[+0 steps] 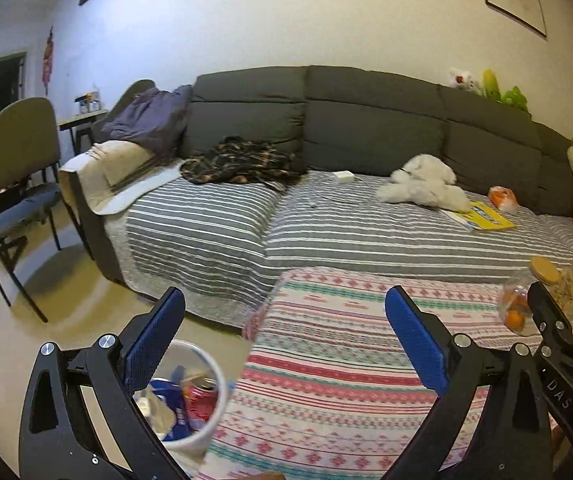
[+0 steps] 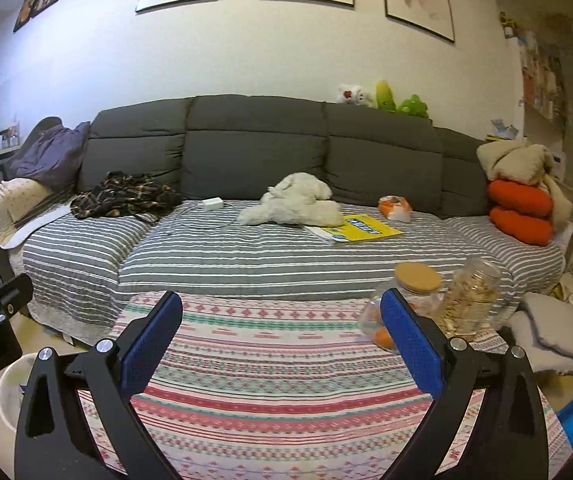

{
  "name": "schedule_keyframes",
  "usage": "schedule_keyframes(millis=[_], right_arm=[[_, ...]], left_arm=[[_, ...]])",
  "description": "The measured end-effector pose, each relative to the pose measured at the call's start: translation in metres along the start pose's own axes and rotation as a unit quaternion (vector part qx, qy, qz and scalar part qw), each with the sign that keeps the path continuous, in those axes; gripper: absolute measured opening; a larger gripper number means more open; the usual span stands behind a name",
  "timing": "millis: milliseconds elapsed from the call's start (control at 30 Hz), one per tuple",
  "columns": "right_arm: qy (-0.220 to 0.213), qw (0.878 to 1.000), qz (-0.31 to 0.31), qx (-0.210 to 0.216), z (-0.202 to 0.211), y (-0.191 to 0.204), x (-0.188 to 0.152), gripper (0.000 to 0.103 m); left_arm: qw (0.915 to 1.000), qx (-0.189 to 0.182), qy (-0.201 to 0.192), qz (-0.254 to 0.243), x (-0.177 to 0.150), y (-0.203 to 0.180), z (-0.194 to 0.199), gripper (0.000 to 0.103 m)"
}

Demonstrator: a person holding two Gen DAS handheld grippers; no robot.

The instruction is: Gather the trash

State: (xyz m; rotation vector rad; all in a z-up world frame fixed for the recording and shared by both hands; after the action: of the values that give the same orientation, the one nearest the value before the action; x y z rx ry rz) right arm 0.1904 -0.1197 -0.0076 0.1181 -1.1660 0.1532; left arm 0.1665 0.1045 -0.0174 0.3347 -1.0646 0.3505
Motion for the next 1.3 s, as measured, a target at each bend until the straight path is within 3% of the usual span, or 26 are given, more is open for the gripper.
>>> schedule_keyframes(millis=[500,933,1300], right_arm=[[0.02,0.997,-0.068,-0.012,0.004,-0.064,-0.027,0.096],[0.03,0.996,-0.072,-0.035,0.013,-0.1,-0.047,0.096],[0.023,0.994,-0.095,-0.041,0.015,-0.118,-0.048,0.096]], left_arm=[[0.9988,-0.021,0.005,-0.044,-0.02,-0.062,0.009,0.096],[0.9965,-0.047,0.015,-0.068,-0.035,-0.106,0.009,0.096],[0.9954,-0.054,0.014,-0.077,-0.043,-0.12,0.012,0.096]])
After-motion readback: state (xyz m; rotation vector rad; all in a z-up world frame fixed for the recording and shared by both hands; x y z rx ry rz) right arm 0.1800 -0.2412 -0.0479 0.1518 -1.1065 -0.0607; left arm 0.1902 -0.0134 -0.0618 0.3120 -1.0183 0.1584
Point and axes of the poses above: each gripper's, at about its wrist camera, not at the fingertips, and z roughly against the way its jaws point, y to its left, x to its top, the point moved 8 cm from there along -z, roughly the way its jaws point, and after that the axes turned 13 degrees about x, right-handed, at the moved point
